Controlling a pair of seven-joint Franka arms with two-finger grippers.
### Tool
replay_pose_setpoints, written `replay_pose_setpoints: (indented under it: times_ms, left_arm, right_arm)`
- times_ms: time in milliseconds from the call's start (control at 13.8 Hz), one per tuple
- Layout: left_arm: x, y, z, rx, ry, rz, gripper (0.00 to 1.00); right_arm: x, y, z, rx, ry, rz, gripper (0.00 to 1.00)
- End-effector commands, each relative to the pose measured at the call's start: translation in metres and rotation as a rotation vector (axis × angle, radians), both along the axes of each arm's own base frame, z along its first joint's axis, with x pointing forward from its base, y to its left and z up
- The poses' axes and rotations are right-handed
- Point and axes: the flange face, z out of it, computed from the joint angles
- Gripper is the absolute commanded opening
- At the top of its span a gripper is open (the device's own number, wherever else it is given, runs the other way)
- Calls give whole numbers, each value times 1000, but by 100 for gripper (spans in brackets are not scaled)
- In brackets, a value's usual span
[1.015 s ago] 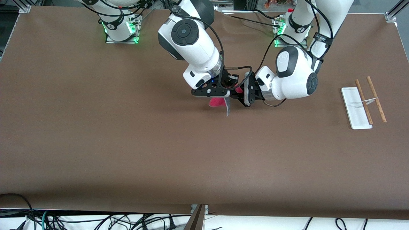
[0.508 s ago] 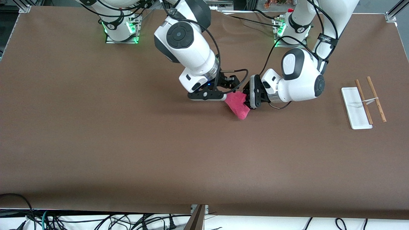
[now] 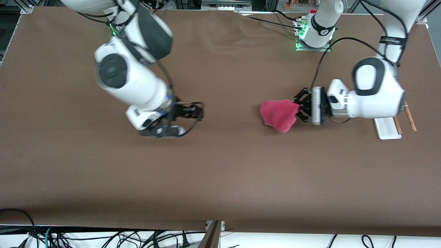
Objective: Pass towel and hang on rack
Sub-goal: 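Open the right gripper and carry the towel with the left gripper to the rack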
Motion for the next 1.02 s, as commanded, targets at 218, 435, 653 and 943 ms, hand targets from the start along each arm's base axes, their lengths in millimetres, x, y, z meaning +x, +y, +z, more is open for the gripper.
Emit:
replay_pose_setpoints:
  times_ms: [218,435,653,943]
  left_arm:
    - [10,140,56,52,9,33,0]
    - [-1,220,60,126,39,61,0]
    - [-6,275,47,174,1,13,0]
    - [-19,355,22,250,-32,-40,0]
  right_arm:
    - [39,-147,2,-156,-4,-9,100]
    - [41,-211,31,-233,-44,4,100]
    - [37,-268,52,-284,-58,98,100]
    - [-1,-318,72,-313,-51,186,100]
